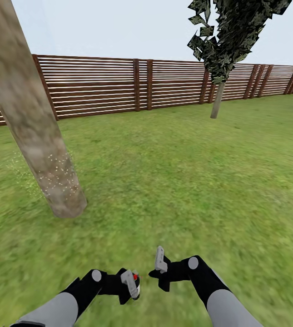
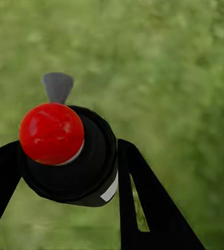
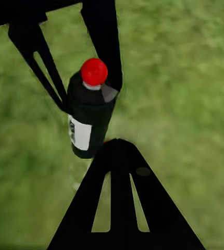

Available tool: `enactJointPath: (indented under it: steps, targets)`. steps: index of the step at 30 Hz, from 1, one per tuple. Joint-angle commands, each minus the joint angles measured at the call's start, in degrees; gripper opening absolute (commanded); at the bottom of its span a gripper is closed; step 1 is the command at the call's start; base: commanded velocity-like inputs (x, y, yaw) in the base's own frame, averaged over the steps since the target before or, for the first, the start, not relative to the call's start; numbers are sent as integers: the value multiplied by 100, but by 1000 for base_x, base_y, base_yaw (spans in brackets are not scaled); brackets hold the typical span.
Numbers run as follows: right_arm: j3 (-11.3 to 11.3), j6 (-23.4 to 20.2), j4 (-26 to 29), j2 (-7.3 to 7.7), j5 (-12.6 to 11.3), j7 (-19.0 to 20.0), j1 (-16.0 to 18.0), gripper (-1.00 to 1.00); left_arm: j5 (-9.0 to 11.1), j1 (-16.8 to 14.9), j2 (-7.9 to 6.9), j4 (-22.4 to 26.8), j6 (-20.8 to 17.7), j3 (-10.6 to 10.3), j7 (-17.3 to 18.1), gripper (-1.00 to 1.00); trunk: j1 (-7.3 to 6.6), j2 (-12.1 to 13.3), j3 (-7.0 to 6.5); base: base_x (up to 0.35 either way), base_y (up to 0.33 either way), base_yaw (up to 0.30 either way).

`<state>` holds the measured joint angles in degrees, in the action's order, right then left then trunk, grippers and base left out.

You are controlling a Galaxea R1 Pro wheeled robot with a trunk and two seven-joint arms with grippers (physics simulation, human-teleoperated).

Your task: In the garden, pick up the pesticide atomizer on the floor and spray pesticide onto both trees until each tree trunk is fully covered.

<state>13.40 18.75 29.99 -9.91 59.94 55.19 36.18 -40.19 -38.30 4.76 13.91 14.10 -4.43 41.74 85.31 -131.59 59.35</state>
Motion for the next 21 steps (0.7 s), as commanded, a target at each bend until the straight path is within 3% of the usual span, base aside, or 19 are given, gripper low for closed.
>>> enactJointPath:
  steps: [1, 3, 5, 6, 9, 11, 12, 13, 15, 16, 18, 19, 20, 21]
  targets:
    - [48, 24, 7, -9, 44, 30, 3, -100, -30, 8, -244, 2, 36, -22, 7, -100, -1, -2, 5, 0, 0, 0]
    - [48, 24, 7, -9, 44, 28, 3, -100, -46, 33, -615, 0, 39, -25, 9, -100, -1, -2, 5, 0, 0, 0]
    - [51, 24, 2, -9, 44, 27, 3, -100, -69, 147, -871, 5, 40, -23, 9, -100, -1, -2, 5, 0, 0, 0]
    - [51, 27, 0, -9, 44, 27, 3, 100, -73, 199, -1033, 6, 40, -27, 10, -100, -1, -2, 5, 0, 0, 0]
    - [60, 32, -9, -9, 48, 16, 3, 100, -51, 384, -1492, 11, 40, -27, 5, -100, -1, -2, 5, 0, 0, 0]
    - [80, 33, -15, -9, 65, -13, 3, 100, -8, 495, -1698, 17, 21, 52, -154, -100, -1, -2, 5, 0, 0, 0]
    - [92, 36, -17, -9, 72, -196, -3, 100, 178, 543, -1755, 0, 10, 376, -631, -100, -1, -2, 5, 0, 0, 0]
    - [98, 34, -65, 59, 64, -628, -16, 100, 456, 616, -1777, -95, 4, 786, -1174, -100, -1, -2, 5, 0, 0, 0]
    - [106, 33, -532, 537, -115, -1585, -74, 100, 1038, 682, -1777, -452, 27, 1468, -1909, -100, -1, -2, 5, 0, 0, 0]
    - [108, 43, -1017, 761, -330, -2353, -164, 100, 1402, 714, -1781, -642, 48, 1762, -2293, -100, -1, -2, 5, 0, 0, 0]
    - [107, 192, -1925, 1044, -806, -4069, -322, 100, 2074, 898, -1780, -776, 116, 2060, -2900, -100, -1, -2, 5, 0, 0, 0]
    - [104, 387, -2272, 1108, -1100, -4928, -402, 100, 2399, 999, -1782, -811, 345, 2116, -3126, -100, -1, -2, 5, 0, 0, 0]
    - [103, 613, -2505, 1141, -1441, -5662, -494, 100, 2739, 1137, -1784, -837, 723, 2145, -3308, -100, -1, -2, 5, 0, 0, 0]
    - [102, 977, -2655, 1161, -1993, -6353, -689, 100, 3228, 1366, -1780, -853, 1205, 2162, -3542, -100, -1, -2, 5, 0, 0, 0]
